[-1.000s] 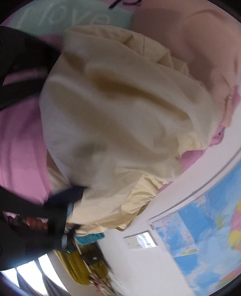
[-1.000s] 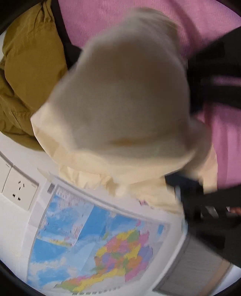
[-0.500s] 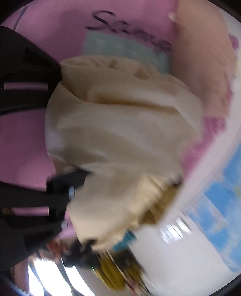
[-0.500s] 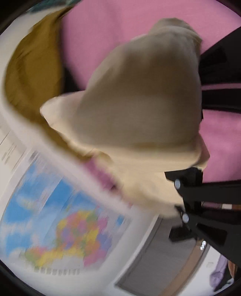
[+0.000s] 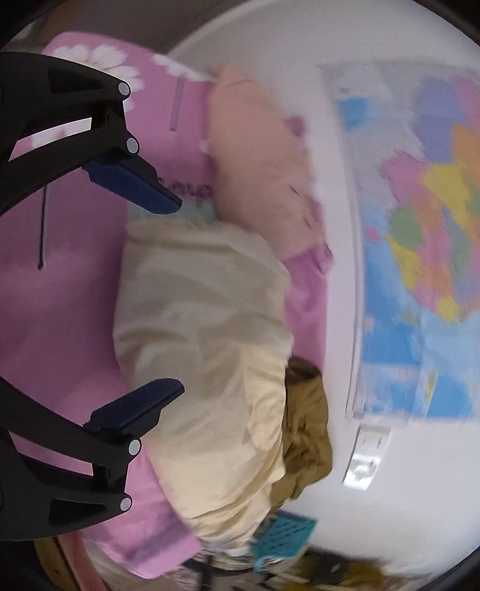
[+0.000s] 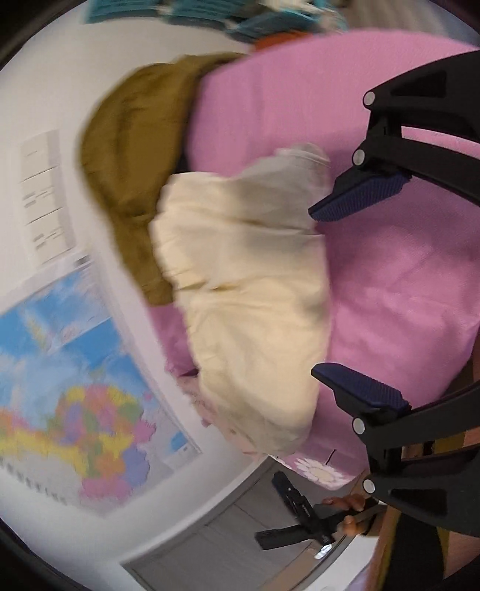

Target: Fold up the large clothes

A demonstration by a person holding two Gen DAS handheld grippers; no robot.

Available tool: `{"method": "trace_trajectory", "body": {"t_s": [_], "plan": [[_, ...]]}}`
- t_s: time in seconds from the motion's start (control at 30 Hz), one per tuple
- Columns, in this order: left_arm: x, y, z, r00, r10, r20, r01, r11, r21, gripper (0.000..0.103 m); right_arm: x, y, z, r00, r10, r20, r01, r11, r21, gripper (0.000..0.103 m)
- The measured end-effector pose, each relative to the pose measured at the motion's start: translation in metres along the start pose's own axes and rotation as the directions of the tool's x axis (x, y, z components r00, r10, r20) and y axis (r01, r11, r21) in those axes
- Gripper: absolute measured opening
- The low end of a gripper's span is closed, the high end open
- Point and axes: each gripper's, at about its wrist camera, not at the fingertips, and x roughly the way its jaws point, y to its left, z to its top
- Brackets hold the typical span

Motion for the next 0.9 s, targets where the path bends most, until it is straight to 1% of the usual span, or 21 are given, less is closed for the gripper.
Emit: {"method": "trace_trajectory", "body": {"t_s": [0.1, 0.17, 0.23, 0.33, 0.37, 0.4, 0.43, 0.5, 0.53, 0.6, 0.63, 0.67, 0.7, 0.73, 0.77, 0.8, 0.87, 0.9], "plan": [[0.011, -0.02, 0.003, 1.0, -0.003, -0.018, 0.004, 0.998, 0.061, 0.09, -0.003, -0.003, 0.008, 0.993, -0.089, 0.078, 0.092, 0.995, -0.033, 0.077], [0.019, -0.029, 0.003, 0.999, -0.014, -0.032, 0.016, 0.997, 0.077, 0.09, 0.008, -0.011, 0.016, 0.986, -0.143, 0.091, 0.145, 0.989, -0.015, 0.077], [0.027, -0.034, 0.003, 0.998, -0.031, -0.046, 0.034, 0.996, 0.08, 0.09, 0.022, -0.021, 0.02, 0.982, -0.171, 0.08, 0.171, 0.985, 0.005, 0.077], [0.036, -0.037, 0.003, 0.997, -0.043, -0.057, 0.047, 0.996, 0.07, 0.089, 0.043, -0.03, 0.021, 0.969, -0.242, 0.054, 0.242, 0.97, -0.007, 0.077], [0.04, -0.036, 0.003, 0.997, -0.042, -0.063, 0.046, 0.997, 0.067, 0.089, 0.05, -0.033, 0.021, 0.961, -0.274, 0.046, 0.275, 0.961, -0.017, 0.077], [0.043, -0.036, 0.003, 0.997, -0.037, -0.07, 0.042, 0.997, 0.065, 0.089, 0.057, -0.037, 0.02, 0.959, -0.28, 0.035, 0.28, 0.96, -0.021, 0.075], [0.048, -0.036, 0.003, 0.996, -0.03, -0.08, 0.035, 0.997, 0.063, 0.088, 0.06, -0.04, 0.019, 0.964, -0.266, 0.028, 0.266, 0.964, -0.011, 0.073], [0.058, -0.033, 0.001, 0.994, -0.016, -0.105, 0.022, 0.998, 0.054, 0.083, 0.067, -0.049, 0.018, 0.972, -0.235, 0.011, 0.235, 0.972, 0.03, 0.06], [0.062, -0.031, 0.0, 0.993, -0.01, -0.115, 0.016, 0.999, 0.048, 0.082, 0.068, -0.051, 0.017, 0.972, -0.235, 0.007, 0.234, 0.972, 0.028, 0.056], [0.072, -0.024, -0.002, 0.99, -0.006, -0.143, 0.009, 1.0, 0.025, 0.075, 0.069, -0.051, 0.017, 0.977, -0.211, 0.003, 0.211, 0.977, 0.024, 0.029], [0.075, -0.021, -0.003, 0.989, -0.01, -0.148, 0.012, 1.0, 0.014, 0.072, 0.068, -0.05, 0.018, 0.981, -0.195, 0.002, 0.195, 0.981, 0.025, 0.024], [0.078, -0.016, -0.004, 0.988, -0.019, -0.152, 0.019, 1.0, -0.003, 0.067, 0.065, -0.048, 0.019, 0.981, -0.194, 0.009, 0.194, 0.981, 0.015, 0.015], [0.081, -0.011, -0.004, 0.988, -0.007, -0.157, 0.004, 1.0, -0.015, 0.055, 0.059, -0.046, 0.024, 0.983, -0.182, 0.03, 0.182, 0.983, 0.015, 0.012], [0.084, -0.006, -0.004, 0.986, -0.001, -0.165, -0.003, 1.0, -0.025, 0.051, 0.054, -0.046, 0.027, 0.986, -0.165, 0.039, 0.164, 0.986, 0.03, 0.011], [0.087, 0.001, -0.004, 0.984, -0.019, -0.178, 0.011, 0.999, -0.051, 0.046, 0.05, -0.046, 0.031, 0.986, -0.158, 0.051, 0.156, 0.987, 0.036, 0.01], [0.09, 0.008, -0.005, 0.981, -0.046, -0.188, 0.031, 0.996, -0.082, 0.041, 0.043, -0.044, 0.036, 0.982, -0.17, 0.08, 0.169, 0.986, 0.019, 0.009], [0.097, 0.021, -0.006, 0.975, -0.085, -0.206, 0.056, 0.988, -0.143, 0.032, 0.042, -0.042, 0.04, 0.978, -0.185, 0.099, 0.187, 0.982, -0.006, 0.008], [0.099, 0.024, -0.008, 0.974, -0.091, -0.208, 0.059, 0.986, -0.153, 0.029, 0.049, -0.05, 0.041, 0.98, -0.178, 0.09, 0.175, 0.984, 0.032, 0.009]]}}
